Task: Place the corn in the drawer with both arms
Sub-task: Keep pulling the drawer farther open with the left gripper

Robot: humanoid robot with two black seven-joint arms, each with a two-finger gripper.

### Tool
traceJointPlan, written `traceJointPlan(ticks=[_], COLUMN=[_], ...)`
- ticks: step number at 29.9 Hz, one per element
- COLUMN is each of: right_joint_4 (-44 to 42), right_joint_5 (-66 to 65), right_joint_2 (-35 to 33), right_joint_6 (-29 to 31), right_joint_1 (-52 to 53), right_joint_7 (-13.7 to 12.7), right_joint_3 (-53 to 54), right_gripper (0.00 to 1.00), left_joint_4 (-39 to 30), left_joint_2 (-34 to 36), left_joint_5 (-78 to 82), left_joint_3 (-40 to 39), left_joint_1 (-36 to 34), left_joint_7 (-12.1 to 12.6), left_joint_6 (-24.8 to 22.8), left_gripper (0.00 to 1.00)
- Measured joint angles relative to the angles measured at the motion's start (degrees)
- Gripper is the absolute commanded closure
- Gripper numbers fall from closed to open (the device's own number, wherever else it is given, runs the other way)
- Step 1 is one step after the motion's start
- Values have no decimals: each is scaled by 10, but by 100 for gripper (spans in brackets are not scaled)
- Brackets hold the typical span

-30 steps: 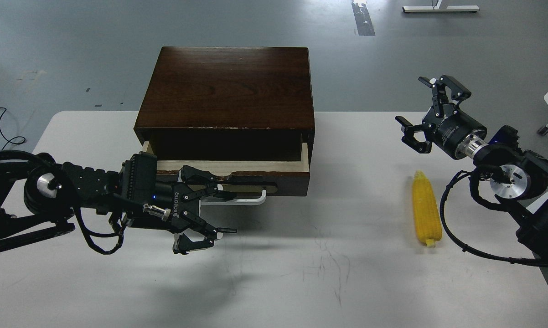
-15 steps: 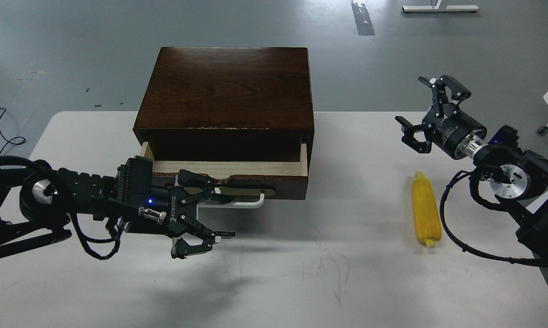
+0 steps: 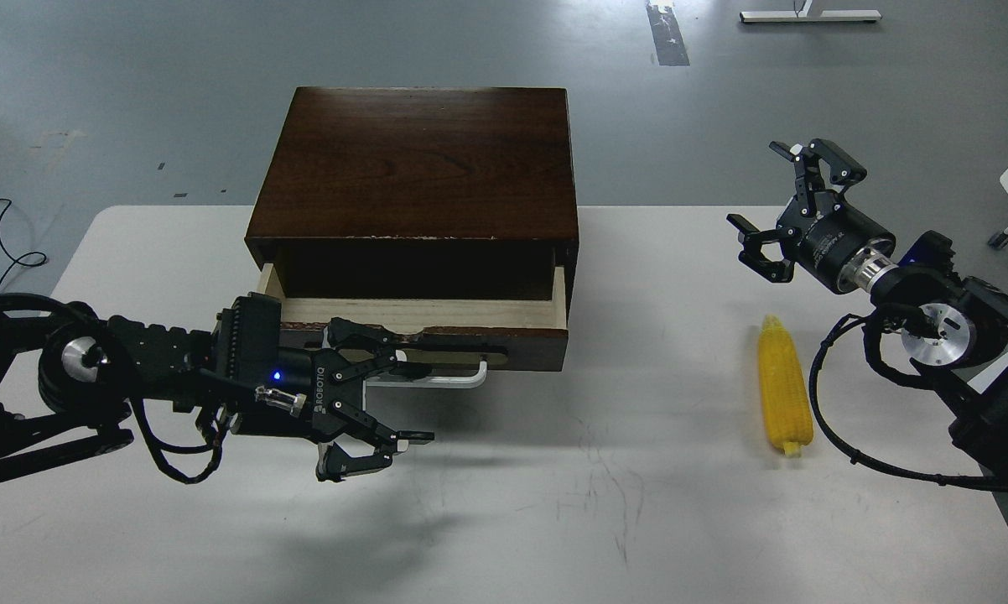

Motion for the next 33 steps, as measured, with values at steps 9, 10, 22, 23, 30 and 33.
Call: traceJointPlan(ticks=[9, 10, 22, 23, 30, 33], right_joint_4=[-1, -2, -3, -3, -4, -4], right_joint_5=[0, 0, 0, 0, 0, 0], right_joint_2=[0, 0, 1, 1, 1, 1], right_joint_6=[0, 0, 0, 0, 0, 0], right_joint_1=[0, 0, 0, 0, 1, 1], right_joint_7=[0, 0, 0, 0, 0, 0], right_joint_3=[0, 0, 0, 0, 0, 0], right_gripper=[0, 0, 0, 0, 0, 0], left_joint_4=[-9, -10, -31, -33, -40, -40], left_joint_2=[2, 3, 28, 30, 34, 35], left_joint_5=[0, 0, 0, 0, 0, 0], left_joint_3=[0, 0, 0, 0, 0, -1], left_joint_1=[1, 1, 4, 5, 12, 17], left_joint_7=[0, 0, -2, -2, 0, 0], left_joint_6=[-1, -1, 0, 0, 1, 1], left_gripper=[32, 32, 32, 32, 32, 32])
